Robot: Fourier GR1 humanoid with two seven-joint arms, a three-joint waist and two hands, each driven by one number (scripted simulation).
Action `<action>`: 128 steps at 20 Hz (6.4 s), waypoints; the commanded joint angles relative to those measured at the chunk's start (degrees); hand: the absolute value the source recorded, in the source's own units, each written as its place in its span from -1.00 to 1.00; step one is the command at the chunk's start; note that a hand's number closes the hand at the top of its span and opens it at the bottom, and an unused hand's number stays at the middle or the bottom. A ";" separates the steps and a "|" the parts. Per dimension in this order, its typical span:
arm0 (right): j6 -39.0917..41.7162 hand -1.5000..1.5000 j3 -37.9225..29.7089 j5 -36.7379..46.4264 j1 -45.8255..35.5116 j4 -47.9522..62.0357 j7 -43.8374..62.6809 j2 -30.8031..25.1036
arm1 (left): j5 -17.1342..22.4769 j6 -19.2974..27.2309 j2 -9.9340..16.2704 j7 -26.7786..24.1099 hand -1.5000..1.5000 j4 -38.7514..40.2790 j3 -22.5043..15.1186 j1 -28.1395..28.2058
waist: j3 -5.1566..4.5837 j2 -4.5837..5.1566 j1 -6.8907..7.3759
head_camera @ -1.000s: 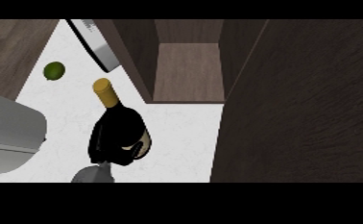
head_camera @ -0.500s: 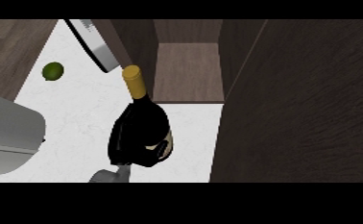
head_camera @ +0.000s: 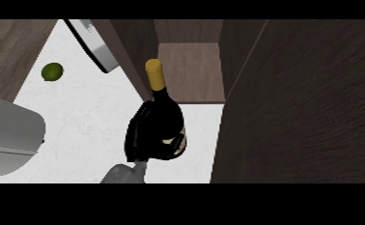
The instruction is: Pick up the wine, place it into the cabinet and close the cabinet
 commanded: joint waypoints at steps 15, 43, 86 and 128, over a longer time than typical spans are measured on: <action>-0.30 -1.00 -0.84 -1.49 -2.03 2.62 -1.47 0.70 | 15.40 2.90 -0.02 -8.70 1.00 20.69 -4.03 -22.08 | -0.02 0.13 -0.50; 4.48 -1.00 -1.89 -5.09 4.11 3.02 -7.65 -0.10 | 26.01 2.39 -0.02 -7.14 1.00 46.85 1.27 -47.31 | -0.02 0.63 -2.45; 4.99 -1.00 2.41 -2.73 0.49 7.36 -10.64 1.28 | 46.41 12.30 -0.01 -13.95 -1.00 40.81 -12.12 -47.00 | -0.06 1.52 -7.68; 3.14 -1.00 0.43 -4.37 1.79 4.46 -6.98 0.81 | 46.65 11.86 -0.01 -22.83 -1.00 35.43 -28.77 -43.84 | 0.00 0.51 -2.41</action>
